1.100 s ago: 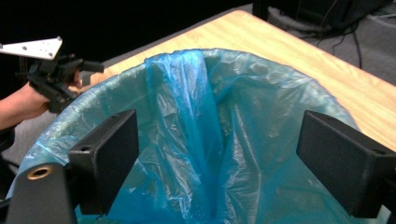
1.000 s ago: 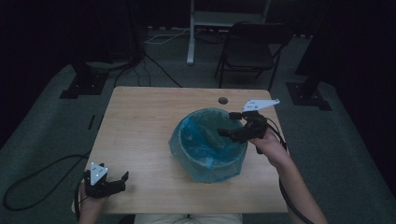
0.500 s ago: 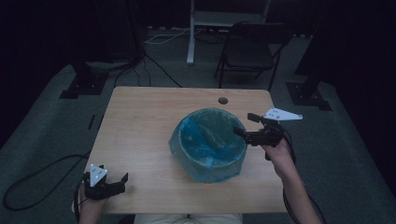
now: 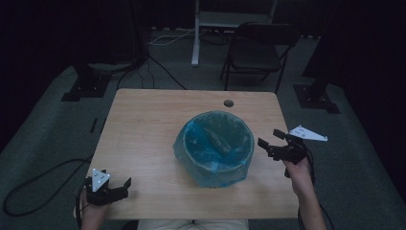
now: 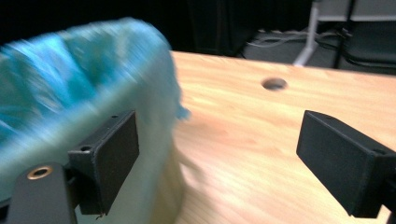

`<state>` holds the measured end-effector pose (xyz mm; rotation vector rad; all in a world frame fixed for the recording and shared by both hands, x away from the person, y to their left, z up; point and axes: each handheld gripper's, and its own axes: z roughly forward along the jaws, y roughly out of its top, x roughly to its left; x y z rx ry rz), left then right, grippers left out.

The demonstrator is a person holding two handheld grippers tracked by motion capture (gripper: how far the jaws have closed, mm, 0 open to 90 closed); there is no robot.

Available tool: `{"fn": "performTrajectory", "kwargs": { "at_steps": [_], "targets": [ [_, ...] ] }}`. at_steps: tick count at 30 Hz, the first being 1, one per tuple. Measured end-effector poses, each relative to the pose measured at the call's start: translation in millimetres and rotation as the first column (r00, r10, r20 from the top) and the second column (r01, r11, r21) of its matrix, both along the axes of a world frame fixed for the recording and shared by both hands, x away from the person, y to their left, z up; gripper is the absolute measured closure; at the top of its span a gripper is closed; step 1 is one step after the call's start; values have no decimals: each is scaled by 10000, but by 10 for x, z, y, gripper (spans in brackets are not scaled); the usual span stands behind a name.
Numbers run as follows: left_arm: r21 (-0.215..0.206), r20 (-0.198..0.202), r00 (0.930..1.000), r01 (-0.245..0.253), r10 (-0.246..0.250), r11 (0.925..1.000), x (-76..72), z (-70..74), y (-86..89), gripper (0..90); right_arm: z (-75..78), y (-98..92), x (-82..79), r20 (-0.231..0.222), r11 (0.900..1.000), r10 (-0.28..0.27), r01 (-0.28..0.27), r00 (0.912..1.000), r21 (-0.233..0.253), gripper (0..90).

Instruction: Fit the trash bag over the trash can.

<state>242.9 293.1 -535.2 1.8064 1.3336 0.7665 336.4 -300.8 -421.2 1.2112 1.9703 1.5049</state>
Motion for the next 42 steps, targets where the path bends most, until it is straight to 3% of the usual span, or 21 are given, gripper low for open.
{"fn": "performTrajectory", "kwargs": {
  "at_steps": [12, 22, 28, 38, 42],
  "targets": [
    [55, 6, 10000, -5, 5, 10000, -9, -3, 0, 3, -662, -260, -135, -629, 9959, -903, 902, 9939, -54, 126],
    [141, 38, 10000, 49, -50, 9999, -13, -4, -6, 3, -1056, -415, -345, -1398, 9928, -1168, 1119, 9833, -426, 125],
    [176, 48, 10000, 67, -68, 9998, -15, -6, -18, 3, -1178, -567, -506, -1682, 9859, -1672, 1638, 9715, -340, 125],
    [334, 87, 9998, 156, -159, 9993, -19, -6, -30, 3, -1202, -769, -759, -1608, 9701, -2426, 2388, 9567, -429, 126],
    [486, 115, 9998, 180, -186, 9987, -24, -4, -32, 3, -1254, -881, -835, -1723, 9574, -2885, 2821, 9418, -610, 126]
  ]
}}
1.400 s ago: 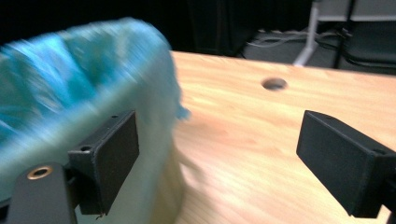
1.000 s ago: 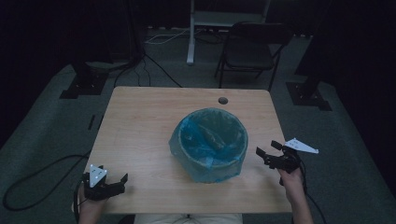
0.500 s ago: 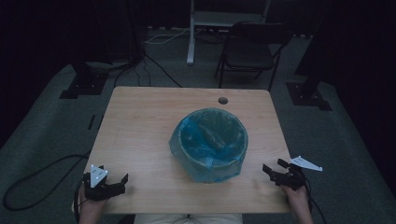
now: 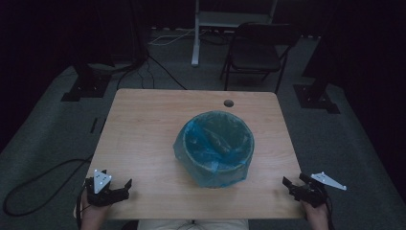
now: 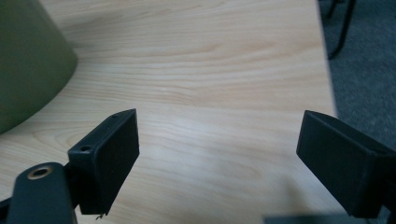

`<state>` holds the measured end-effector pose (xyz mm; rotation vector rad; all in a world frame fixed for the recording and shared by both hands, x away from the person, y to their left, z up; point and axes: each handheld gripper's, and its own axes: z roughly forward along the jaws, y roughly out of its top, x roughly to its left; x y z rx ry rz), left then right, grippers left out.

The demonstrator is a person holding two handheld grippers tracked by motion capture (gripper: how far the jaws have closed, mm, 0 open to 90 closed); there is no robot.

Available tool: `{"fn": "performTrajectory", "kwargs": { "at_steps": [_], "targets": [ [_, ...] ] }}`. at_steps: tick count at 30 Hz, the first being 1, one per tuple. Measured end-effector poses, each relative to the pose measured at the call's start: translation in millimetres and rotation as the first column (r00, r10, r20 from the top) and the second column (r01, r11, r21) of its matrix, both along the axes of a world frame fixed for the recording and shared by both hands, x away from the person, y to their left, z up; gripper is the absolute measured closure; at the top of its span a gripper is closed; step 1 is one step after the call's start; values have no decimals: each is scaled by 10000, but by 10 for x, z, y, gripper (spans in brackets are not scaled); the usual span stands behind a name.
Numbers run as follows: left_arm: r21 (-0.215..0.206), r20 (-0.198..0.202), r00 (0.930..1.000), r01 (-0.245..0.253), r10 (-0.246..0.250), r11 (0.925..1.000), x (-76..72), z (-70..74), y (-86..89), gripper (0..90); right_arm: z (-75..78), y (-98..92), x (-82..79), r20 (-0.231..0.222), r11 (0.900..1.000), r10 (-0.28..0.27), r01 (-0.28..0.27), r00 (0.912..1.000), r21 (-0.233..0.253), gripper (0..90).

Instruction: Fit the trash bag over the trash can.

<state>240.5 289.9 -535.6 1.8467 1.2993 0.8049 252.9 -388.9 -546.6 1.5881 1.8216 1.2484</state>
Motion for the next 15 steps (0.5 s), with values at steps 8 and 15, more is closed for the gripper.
{"fn": "performTrajectory", "kwargs": {
  "at_steps": [8, 15],
  "targets": [
    [-19, 12, 10000, -14, 14, 10000, 6, -6, -6, 3, -48, -129, -56, -121, 9951, -911, 915, 9958, 363, 126],
    [-104, 5, 10000, 0, 0, 9999, 10, -4, 2, 3, -68, -121, -50, -321, 9940, -1088, 1090, 9935, 23, 126]
  ]
}}
